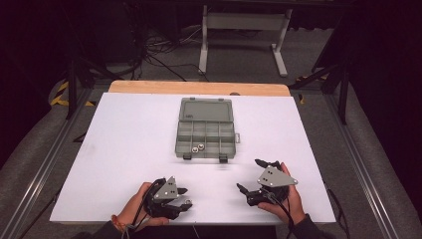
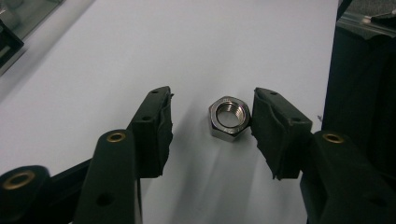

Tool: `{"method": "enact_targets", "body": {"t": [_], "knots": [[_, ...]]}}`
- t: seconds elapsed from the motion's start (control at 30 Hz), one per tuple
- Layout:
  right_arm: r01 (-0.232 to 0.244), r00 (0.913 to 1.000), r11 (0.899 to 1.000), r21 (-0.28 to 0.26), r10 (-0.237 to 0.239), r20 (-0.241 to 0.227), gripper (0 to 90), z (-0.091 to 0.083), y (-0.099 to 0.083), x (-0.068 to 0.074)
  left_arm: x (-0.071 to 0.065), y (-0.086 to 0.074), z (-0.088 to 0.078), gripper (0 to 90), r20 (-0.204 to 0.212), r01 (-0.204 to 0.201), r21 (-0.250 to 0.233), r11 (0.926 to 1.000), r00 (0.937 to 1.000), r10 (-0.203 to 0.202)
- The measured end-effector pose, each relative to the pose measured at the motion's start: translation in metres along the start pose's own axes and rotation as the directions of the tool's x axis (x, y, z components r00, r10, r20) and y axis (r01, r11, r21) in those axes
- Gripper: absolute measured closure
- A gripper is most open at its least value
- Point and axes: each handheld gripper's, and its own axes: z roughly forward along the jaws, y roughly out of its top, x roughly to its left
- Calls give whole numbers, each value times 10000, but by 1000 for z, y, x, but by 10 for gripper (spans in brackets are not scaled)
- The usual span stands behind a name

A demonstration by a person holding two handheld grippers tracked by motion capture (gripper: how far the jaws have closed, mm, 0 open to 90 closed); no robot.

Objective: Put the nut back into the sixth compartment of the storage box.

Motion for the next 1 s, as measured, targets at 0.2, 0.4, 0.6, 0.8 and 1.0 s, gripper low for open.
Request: {"method": "enact_targets", "body": {"t": [0.2, 0.4, 0.6, 0.8, 1.0], "knots": [[12, 10000, 10000, 8, -12, -9, 57, 0, 0, 0, -3, 0, 4, 631, 242, -289, 188, 9994, 9993, 284], [32, 10000, 10000, -3, -32, 8, 57, 0, 0, 0, -4, 0, 4, 697, 293, -451, 164, 9988, 9986, 446], [50, 10000, 10000, -27, -50, -9, 57, 0, 0, 0, -6, 1, 4, 699, 234, -688, 163, 9975, 9974, 685], [55, 10000, 10000, -26, -55, -4, 57, -1, 0, 0, -5, 2, 0, 699, 66, -768, 102, 9970, 9970, 768], [81, 10000, 10000, -33, -81, -8, 56, 0, 0, 0, -4, 3, -1, 699, -2, -761, -63, 9971, 9971, 761]]}}
